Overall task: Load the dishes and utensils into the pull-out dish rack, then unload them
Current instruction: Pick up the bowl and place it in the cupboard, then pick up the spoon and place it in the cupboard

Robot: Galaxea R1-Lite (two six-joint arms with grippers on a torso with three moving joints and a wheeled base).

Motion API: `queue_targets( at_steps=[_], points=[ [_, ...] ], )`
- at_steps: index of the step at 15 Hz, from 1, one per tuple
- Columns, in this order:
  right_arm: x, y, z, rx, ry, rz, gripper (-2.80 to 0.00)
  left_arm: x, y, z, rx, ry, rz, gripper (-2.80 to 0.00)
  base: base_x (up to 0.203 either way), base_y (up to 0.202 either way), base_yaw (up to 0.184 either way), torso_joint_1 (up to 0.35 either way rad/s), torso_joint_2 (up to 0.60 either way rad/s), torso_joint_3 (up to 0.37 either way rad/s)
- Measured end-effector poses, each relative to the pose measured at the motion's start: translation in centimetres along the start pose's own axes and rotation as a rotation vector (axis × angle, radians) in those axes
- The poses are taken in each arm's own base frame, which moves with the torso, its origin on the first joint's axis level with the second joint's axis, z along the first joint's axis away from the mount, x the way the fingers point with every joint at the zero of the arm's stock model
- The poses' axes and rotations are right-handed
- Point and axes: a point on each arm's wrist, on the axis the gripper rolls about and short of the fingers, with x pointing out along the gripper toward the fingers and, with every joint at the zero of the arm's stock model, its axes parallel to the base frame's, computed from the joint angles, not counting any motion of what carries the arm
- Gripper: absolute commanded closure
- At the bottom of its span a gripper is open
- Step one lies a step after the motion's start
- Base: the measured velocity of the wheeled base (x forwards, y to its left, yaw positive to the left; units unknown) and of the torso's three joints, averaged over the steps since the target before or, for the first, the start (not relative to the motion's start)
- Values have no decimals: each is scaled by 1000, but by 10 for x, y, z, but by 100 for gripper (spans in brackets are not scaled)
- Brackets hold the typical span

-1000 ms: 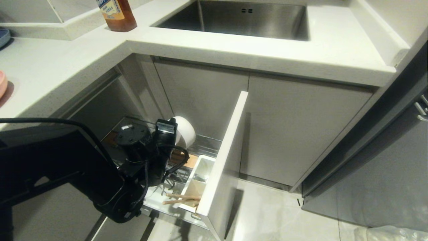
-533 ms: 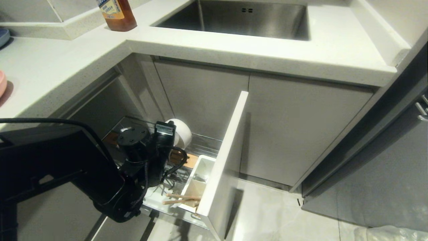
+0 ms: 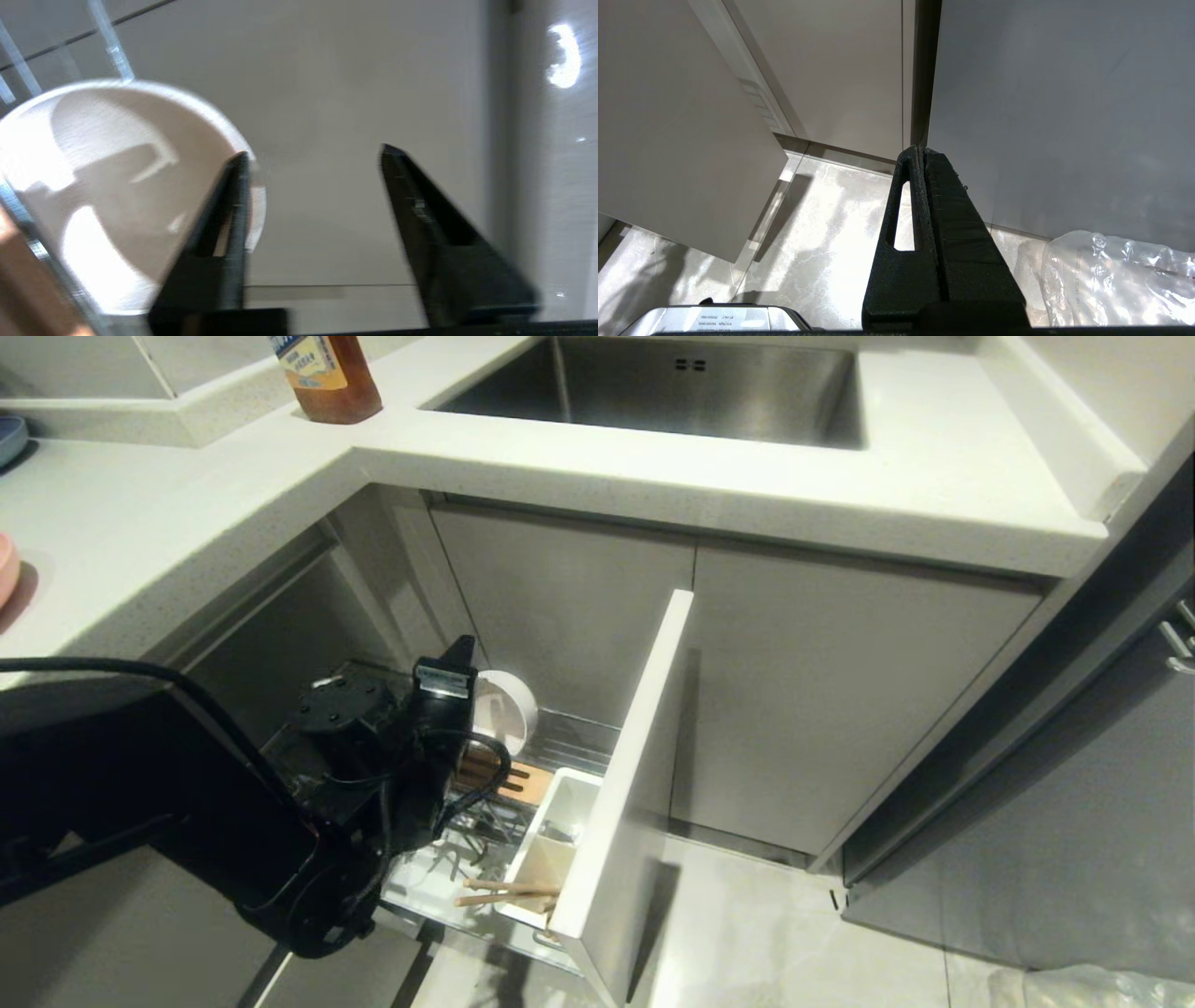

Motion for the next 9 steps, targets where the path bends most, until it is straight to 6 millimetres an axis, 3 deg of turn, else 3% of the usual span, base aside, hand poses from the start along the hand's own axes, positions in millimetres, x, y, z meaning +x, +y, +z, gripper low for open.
queue_targets(
  at_steps=[4,5,6,9],
  points=[
    [0,0,0,0,0,0,0,-15,-24,19,-1,20,42,-280,0,0,0,0,0,0],
    [0,0,0,0,0,0,0,-21,-32,26,-8,28,59,-256,0,0,0,0,0,0],
    [0,0,0,0,0,0,0,-28,-40,32,-15,35,74,0,0,0,0,0,0,0],
    [0,0,0,0,0,0,0,-48,-57,50,10,70,129,0,0,0,0,0,0,0]
  ],
)
